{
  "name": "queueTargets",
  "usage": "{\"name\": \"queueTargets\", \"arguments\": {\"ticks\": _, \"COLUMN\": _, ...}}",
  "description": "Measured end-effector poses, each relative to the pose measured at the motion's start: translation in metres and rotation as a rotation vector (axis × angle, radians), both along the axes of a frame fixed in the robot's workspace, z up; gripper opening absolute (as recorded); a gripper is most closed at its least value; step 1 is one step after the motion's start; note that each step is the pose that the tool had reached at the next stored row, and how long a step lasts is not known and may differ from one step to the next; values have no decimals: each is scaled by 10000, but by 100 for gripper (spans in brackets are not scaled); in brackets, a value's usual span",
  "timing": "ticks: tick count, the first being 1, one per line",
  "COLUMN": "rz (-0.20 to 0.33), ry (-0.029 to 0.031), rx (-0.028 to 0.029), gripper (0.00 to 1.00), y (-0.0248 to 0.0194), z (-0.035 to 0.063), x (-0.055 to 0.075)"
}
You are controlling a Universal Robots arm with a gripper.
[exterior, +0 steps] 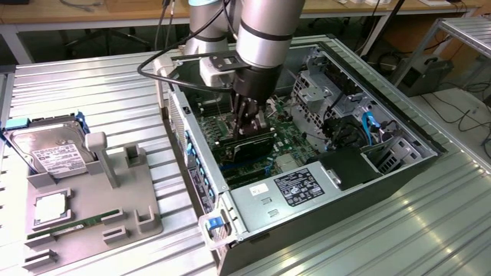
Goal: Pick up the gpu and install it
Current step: 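Insert the gpu into the slot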
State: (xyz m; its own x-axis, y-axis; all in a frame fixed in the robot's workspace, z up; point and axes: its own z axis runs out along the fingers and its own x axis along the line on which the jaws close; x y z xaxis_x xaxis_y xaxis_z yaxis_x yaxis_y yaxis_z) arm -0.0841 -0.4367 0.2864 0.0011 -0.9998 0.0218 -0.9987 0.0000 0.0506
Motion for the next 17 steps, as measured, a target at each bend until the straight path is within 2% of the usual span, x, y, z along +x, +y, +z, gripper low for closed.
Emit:
{"name": "queueTargets", "arguments": {"ticks": 4, "rz": 2, "ry": 0, "rx": -43, "gripper": 11, "y": 1, "z": -57, "x": -8}}
{"name": "queueTargets", "arguments": {"ticks": 12, "rz": 0, "ry": 1, "rx": -153, "gripper": 11, "y": -5, "z": -88, "x": -9}}
{"name": "queueTargets", "arguments": {"ticks": 17, "rz": 1, "ry": 2, "rx": -193, "gripper": 11, "y": -26, "z": -111, "x": -8}}
